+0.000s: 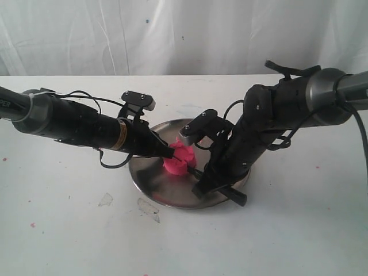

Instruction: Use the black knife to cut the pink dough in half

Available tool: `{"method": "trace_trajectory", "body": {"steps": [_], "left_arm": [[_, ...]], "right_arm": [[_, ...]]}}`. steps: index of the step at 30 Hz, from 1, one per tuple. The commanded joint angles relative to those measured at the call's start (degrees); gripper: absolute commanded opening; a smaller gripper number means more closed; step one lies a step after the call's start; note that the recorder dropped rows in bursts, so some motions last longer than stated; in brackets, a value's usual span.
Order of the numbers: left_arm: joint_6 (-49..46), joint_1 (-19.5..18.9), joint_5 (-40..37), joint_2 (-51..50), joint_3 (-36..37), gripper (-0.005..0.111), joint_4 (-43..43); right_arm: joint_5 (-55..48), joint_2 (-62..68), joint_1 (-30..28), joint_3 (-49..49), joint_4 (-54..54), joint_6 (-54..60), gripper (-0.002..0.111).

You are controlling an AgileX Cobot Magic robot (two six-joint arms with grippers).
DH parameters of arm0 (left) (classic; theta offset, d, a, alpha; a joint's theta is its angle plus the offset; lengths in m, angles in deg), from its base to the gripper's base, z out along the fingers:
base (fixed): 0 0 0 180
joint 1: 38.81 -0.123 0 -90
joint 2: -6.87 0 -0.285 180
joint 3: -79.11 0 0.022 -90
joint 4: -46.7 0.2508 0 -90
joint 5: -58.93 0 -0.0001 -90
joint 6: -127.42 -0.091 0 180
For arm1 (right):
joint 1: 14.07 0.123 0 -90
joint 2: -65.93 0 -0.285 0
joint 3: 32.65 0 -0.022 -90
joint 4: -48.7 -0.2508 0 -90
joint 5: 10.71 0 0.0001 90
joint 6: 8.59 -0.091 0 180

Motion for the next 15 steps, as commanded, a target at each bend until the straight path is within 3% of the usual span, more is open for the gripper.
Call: {"method": "trace_trajectory", "body": {"steps": [1, 15], "left_arm": [[0.01, 0.55, -0.47, -0.69, 1.06, 0.000, 2.00], [0.01, 0.55, -0.47, -0.69, 1.06, 0.000, 2.16]], "right_arm": [[0.95, 0.59, 0.05, -0.11, -0.67, 0.04, 0.000], [1.05, 1.71, 0.05, -0.11, -1.03, 0.04, 0.000]]}}
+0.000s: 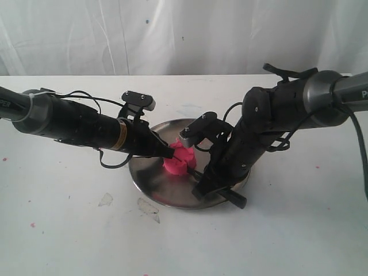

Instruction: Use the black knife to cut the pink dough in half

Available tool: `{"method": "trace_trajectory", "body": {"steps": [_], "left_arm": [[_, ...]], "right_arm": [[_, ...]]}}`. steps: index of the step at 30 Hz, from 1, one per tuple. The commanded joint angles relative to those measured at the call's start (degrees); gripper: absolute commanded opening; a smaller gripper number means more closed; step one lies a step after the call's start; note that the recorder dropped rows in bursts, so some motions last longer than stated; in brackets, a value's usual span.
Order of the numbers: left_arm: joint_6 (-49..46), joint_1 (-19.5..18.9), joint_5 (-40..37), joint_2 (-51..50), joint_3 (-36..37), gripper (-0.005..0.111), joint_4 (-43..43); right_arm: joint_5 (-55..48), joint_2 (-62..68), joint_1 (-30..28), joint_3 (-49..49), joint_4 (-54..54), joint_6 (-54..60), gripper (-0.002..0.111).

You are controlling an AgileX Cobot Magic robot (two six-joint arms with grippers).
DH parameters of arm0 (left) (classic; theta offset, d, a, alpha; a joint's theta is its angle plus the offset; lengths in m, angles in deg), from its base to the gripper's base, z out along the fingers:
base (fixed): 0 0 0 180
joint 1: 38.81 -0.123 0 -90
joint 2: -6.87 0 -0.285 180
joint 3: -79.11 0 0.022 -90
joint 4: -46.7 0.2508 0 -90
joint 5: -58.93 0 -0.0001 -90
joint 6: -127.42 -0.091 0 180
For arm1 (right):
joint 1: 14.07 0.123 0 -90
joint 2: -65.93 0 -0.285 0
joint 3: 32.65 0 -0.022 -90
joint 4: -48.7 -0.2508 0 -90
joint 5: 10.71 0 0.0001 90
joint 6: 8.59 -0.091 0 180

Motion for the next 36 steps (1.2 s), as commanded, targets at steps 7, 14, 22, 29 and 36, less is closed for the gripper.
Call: {"method": "trace_trajectory", "body": {"steps": [7, 14, 22, 29, 36], "left_arm": [[0.01, 0.55, -0.47, -0.69, 1.06, 0.000, 2.16], [0.01, 0.55, -0.58, -0.69, 1.06, 0.000, 2.39], [-0.11, 0.55, -0.77, -0.69, 1.06, 0.000, 2.39], [-0.21, 0.45, -1.37, 0.68, 0.96, 0.000, 2.39], [-1.12, -1.02, -2.25, 3.53, 0.96, 0.000, 2.39]], "right_arm": [[1.32, 2.26, 0.05, -0.11, -1.18, 0.04, 0.000], [1.46, 4.08, 0.05, -0.11, -1.30, 0.04, 0.000], [-0.43, 3.42, 0.05, -1.31, -0.23, 0.19, 0.000], [-3.28, 1.82, 0.05, -2.23, 3.50, -0.26, 0.000], [-8.00, 1.70, 0.05, -2.23, 5.60, -0.84, 0.000]]}}
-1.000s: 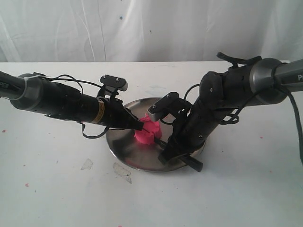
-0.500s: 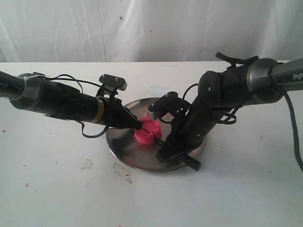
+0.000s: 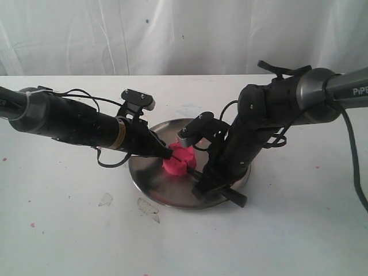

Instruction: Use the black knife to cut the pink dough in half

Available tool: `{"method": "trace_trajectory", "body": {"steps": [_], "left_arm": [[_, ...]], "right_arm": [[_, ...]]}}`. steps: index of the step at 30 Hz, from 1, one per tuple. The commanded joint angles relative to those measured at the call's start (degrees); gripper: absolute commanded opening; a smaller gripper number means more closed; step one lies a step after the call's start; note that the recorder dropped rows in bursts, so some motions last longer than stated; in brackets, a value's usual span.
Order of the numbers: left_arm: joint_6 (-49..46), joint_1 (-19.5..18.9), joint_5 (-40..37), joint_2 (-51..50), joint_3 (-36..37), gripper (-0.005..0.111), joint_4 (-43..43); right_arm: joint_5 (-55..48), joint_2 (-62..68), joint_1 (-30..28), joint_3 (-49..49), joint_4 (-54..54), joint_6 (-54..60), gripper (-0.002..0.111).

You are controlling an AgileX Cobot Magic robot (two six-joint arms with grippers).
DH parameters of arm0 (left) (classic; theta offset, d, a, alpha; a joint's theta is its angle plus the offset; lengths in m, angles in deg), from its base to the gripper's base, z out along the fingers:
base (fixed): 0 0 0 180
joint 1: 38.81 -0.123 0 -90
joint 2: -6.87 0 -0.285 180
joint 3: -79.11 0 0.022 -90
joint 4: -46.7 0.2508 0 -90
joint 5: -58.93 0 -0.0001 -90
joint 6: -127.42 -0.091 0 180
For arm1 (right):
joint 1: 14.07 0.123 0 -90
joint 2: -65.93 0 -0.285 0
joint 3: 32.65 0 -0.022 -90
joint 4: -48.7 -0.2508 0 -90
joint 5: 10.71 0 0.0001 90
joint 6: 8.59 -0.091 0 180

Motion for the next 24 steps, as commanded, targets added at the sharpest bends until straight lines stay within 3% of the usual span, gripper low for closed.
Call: {"method": "trace_trajectory", "body": {"steps": [1, 24], "left_arm": [[-0.49, -1.05, -0.40, 2.13, 0.45, 0.000, 0.96], [0.49, -1.57, -0.02, 2.53, 0.56, 0.000, 0.96]], "right_arm": [[-4.35, -0.16, 0.05, 0.18, 3.55, -1.31, 0.000], [-12.91, -3.77, 0.05, 0.18, 5.98, -4.21, 0.000]]}}
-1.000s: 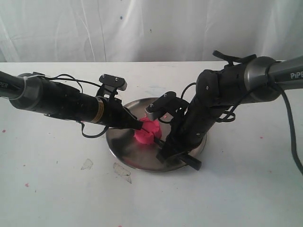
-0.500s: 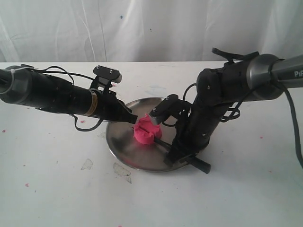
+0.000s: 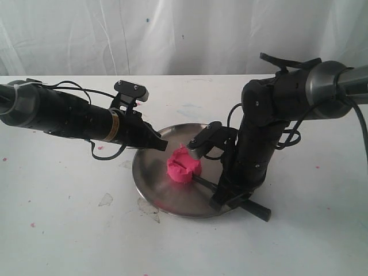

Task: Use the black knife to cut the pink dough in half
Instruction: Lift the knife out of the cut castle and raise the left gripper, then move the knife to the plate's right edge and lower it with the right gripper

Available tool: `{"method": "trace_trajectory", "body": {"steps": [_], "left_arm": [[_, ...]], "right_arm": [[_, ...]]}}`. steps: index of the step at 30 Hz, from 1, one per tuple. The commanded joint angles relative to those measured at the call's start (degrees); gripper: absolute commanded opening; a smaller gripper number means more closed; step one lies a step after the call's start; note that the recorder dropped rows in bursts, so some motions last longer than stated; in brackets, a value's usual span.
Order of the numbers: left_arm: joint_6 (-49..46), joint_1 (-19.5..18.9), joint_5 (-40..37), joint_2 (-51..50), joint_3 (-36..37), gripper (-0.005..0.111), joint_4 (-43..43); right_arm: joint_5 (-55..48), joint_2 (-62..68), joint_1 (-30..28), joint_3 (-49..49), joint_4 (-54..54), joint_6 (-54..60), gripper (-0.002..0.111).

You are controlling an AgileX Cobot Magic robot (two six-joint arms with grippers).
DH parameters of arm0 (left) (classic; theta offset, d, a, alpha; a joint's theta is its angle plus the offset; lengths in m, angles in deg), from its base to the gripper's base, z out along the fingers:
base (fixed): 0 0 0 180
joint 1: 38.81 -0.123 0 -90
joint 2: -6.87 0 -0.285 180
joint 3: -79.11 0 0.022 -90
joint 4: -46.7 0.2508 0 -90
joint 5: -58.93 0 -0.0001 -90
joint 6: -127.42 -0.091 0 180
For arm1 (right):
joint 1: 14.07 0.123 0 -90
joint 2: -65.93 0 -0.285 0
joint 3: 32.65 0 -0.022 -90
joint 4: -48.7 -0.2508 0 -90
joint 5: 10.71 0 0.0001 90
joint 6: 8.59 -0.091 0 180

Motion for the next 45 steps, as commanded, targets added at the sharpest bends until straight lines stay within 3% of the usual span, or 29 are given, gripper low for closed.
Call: {"method": "trace_trajectory", "body": {"steps": [1, 15, 28, 32, 36, 39, 41, 45], "left_arm": [[0.51, -0.23, -0.15, 0.63, 0.36, 0.000, 0.87], [0.95, -0.23, -0.15, 0.63, 0.36, 0.000, 2.29], [2.22, -0.23, -0.15, 0.63, 0.36, 0.000, 3.68], [2.34, -0.23, -0.15, 0.75, 0.36, 0.000, 3.61], [2.42, -2.01, 0.77, 5.14, 0.36, 0.000, 4.08], [6.42, -5.51, 3.22, 10.23, 0.60, 0.000, 4.90], [7.60, -7.53, 7.32, 13.42, 0.64, 0.000, 5.71], [9.54, -9.75, 11.63, 17.60, 0.87, 0.000, 5.71]], "right_arm": [[-1.25, -1.22, 0.05, 0.06, -1.10, -0.19, 0.000], [0.46, -2.17, 0.05, 0.06, -2.14, 1.03, 0.000], [4.78, -2.17, 0.05, 0.06, 6.32, -7.79, 0.000], [6.90, -2.57, 0.05, 0.06, 4.41, -7.79, 0.000], [8.62, -8.15, -0.08, 0.23, 4.31, -9.90, 0.000], [10.91, -12.34, -1.28, 1.71, 3.96, -17.06, 0.000], [16.52, -14.26, -2.97, 6.43, -1.86, -21.70, 0.000], [29.39, -17.69, -4.16, 13.71, -22.80, -18.51, 0.000]]}}
